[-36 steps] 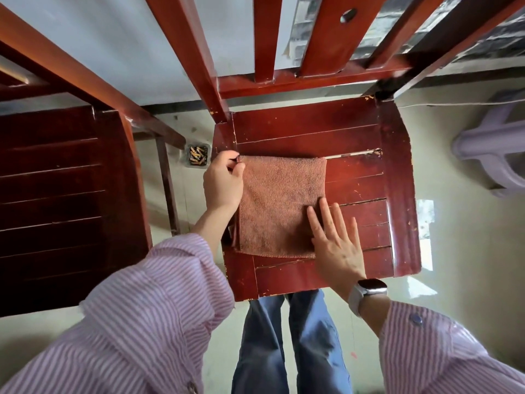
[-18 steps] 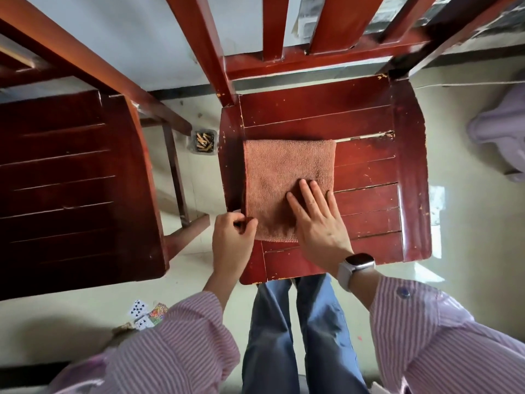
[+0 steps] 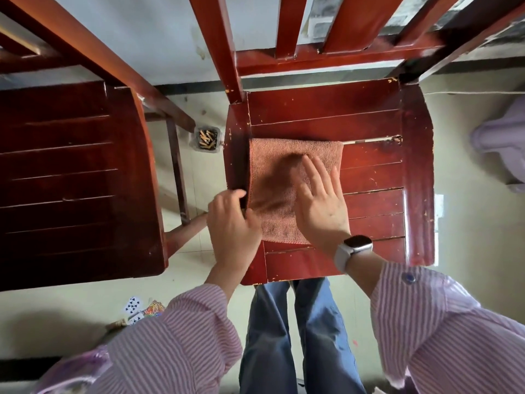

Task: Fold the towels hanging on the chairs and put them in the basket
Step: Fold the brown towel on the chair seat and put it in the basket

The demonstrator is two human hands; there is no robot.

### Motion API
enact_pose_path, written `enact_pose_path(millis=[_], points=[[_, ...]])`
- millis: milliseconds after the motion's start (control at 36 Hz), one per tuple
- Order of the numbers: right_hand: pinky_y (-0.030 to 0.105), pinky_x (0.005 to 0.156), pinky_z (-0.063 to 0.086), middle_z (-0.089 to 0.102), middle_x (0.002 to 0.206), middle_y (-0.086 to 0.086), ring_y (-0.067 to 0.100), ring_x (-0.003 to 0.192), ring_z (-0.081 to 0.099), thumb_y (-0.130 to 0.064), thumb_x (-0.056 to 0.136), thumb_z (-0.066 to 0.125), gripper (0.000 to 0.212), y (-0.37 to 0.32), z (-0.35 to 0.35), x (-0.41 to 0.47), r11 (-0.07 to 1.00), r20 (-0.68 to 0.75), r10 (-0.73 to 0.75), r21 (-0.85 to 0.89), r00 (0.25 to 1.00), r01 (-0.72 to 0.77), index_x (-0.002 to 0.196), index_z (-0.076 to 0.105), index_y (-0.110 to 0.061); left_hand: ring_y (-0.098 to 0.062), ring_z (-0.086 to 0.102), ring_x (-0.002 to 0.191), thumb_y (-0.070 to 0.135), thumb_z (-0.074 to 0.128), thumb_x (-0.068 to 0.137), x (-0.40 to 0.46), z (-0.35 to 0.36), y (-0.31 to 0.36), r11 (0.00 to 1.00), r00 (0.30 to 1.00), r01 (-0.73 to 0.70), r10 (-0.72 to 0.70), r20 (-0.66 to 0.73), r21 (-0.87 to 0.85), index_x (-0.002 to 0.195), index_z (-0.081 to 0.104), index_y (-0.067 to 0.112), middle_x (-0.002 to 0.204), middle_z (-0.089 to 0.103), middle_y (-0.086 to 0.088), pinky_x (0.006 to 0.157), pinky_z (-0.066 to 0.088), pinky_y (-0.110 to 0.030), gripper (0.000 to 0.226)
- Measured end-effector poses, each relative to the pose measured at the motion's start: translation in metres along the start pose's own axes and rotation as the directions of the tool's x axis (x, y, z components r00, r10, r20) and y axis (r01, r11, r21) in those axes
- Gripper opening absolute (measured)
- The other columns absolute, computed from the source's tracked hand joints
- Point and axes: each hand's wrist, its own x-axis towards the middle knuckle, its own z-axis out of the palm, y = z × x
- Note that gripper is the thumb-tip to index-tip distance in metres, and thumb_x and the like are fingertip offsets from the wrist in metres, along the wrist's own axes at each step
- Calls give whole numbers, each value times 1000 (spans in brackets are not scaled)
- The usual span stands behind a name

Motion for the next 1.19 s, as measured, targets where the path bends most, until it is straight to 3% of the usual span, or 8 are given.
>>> enact_pose_path(millis=[83,167,472,667,778,889,1000,1194], points=[[43,113,9,37,144,19,34,135,31,-14,82,32,52,3,7,19,999,-38,-20,-34,999,19,132,45,-6,-21,34,129,12,46,84,3,9,9,905,925,-379,368,94,192,126,47,8,134,47,-10,108,21,-32,42],[40,113,7,33,146,19,33,137,28,-17,88,38,49,9,20,29,998,-56,-36,-51,998,33,137,38,-8,-28,24,139,22,35,91,7,26,5,771,816,-569,487,311,286,138,33,3,147,33,-14,115,15,-40,50],[42,115,9,24,151,13,28,140,21,-32,91,32,56,25,34,28,990,-36,-109,-96,993,105,145,22,-19,-27,10,142,46,32,90,15,40,-28,714,795,-589,429,429,378,143,22,11,153,18,-9,112,16,-53,64],[43,113,23,39,143,16,30,135,32,-14,89,36,44,36,8,4,943,-175,15,328,984,44,131,45,-6,-21,18,141,37,33,92,24,23,-14,762,811,-565,440,386,317,142,27,15,150,29,-6,113,12,-54,54],[41,90,46,55,108,7,24,104,52,-36,86,44,41,38,3,-39,709,-2,484,587,875,-391,116,52,-9,-26,25,139,29,31,92,50,14,6,701,772,-630,519,367,334,141,29,10,148,32,-11,113,13,-55,52],[42,82,47,59,90,7,30,92,57,-49,80,58,41,30,9,-62,506,352,621,501,700,-702,95,49,-12,-25,7,143,36,17,94,80,15,27,652,751,-651,476,458,390,146,13,12,155,14,-7,114,0,-53,58],[34,86,39,50,94,9,30,100,50,-38,81,62,36,16,10,-60,358,488,646,485,587,-798,92,54,-5,-17,4,144,32,19,99,104,18,31,699,763,-617,420,491,361,147,9,16,155,13,-2,115,-5,-49,51],[26,68,35,54,78,1,22,77,52,-23,79,60,23,39,-15,-37,131,441,751,629,491,-766,93,50,-8,-32,52,111,20,41,96,99,7,37,817,850,-500,400,343,286,133,46,8,122,57,-13,96,36,-45,39]])
